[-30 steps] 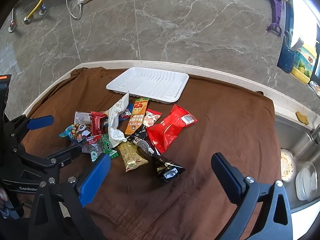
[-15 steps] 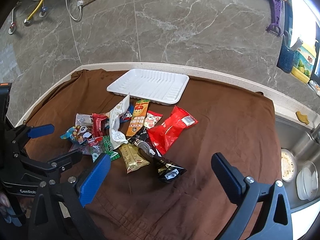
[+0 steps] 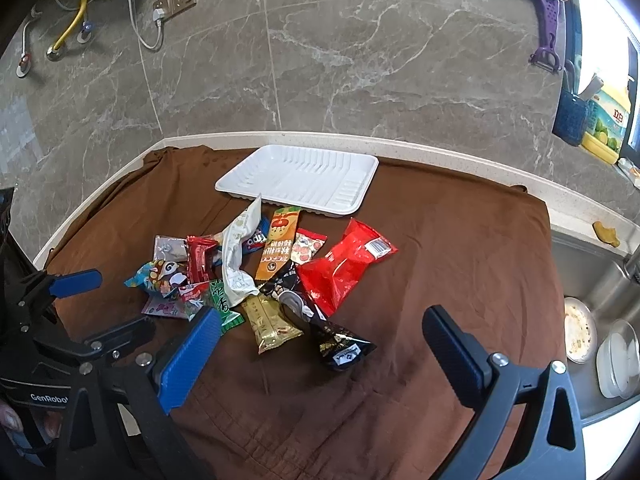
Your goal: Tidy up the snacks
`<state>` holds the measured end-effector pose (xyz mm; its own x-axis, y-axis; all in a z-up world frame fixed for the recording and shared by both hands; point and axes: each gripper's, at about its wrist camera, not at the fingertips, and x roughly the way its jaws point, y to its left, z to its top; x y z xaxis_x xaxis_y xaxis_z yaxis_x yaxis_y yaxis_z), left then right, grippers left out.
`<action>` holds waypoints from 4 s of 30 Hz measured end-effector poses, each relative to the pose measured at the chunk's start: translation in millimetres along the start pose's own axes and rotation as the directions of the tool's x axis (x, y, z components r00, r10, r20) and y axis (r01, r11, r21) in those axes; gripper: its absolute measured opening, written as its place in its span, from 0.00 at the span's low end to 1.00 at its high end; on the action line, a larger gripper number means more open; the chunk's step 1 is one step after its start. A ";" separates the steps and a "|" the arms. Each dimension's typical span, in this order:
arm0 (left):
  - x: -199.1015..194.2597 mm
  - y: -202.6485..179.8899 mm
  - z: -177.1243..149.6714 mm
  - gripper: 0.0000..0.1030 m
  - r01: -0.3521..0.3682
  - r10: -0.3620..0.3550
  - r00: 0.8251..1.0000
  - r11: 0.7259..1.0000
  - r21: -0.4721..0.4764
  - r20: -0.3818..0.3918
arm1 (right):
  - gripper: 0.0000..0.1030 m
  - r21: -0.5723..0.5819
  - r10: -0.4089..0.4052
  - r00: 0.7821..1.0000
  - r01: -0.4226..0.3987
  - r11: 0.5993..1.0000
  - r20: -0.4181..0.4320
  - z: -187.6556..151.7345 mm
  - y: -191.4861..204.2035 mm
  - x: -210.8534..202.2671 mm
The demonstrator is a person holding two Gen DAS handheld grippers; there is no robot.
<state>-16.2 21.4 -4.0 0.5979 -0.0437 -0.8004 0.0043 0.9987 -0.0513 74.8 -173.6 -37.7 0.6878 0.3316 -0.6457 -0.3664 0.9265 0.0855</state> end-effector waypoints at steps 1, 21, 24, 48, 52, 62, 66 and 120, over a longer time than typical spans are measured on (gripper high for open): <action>0.5 0.7 -0.4 0.99 -0.001 0.000 1.000 1.000 -0.002 -0.005 | 1.00 0.003 0.003 1.000 -0.003 1.000 0.001 0.3 -0.2 -0.4; 17.3 15.1 1.9 0.99 0.026 -0.029 0.997 0.998 -0.054 -0.073 | 1.00 0.012 0.013 1.000 -0.012 1.000 -0.014 2.7 -0.9 6.6; 22.3 18.7 3.3 0.99 0.022 -0.027 0.996 0.998 -0.065 -0.084 | 1.00 0.012 0.014 1.000 -0.014 1.000 -0.025 2.1 -1.6 10.3; 79.4 42.6 36.7 0.98 0.014 -0.019 0.990 0.999 -0.036 -0.138 | 1.00 0.054 -0.002 0.992 0.009 0.998 -0.130 19.2 -11.4 58.6; 88.9 45.7 42.4 0.98 0.018 -0.023 0.988 0.999 -0.032 -0.150 | 1.00 0.053 -0.009 0.990 0.017 0.998 -0.143 23.9 -11.0 68.4; 118.0 53.1 62.1 0.98 0.032 -0.034 0.983 0.999 -0.012 -0.181 | 1.00 0.073 -0.019 0.982 0.033 0.997 -0.188 35.1 -13.9 98.6; 131.6 53.7 70.7 0.98 0.033 -0.031 0.981 0.999 0.008 -0.191 | 1.00 0.094 -0.033 0.975 0.055 0.994 -0.220 38.0 -19.0 117.1; 187.5 105.1 162.7 0.27 0.388 -0.406 0.897 0.913 -0.128 -0.177 | 0.43 0.477 0.342 0.929 -0.239 0.846 -0.141 58.3 -61.8 162.9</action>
<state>226.8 122.6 -62.3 0.3922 -0.4493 -0.8027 0.1334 0.8912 -0.4336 246.0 -166.4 -103.9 0.4250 0.5998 -0.6780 -0.1749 0.7893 0.5886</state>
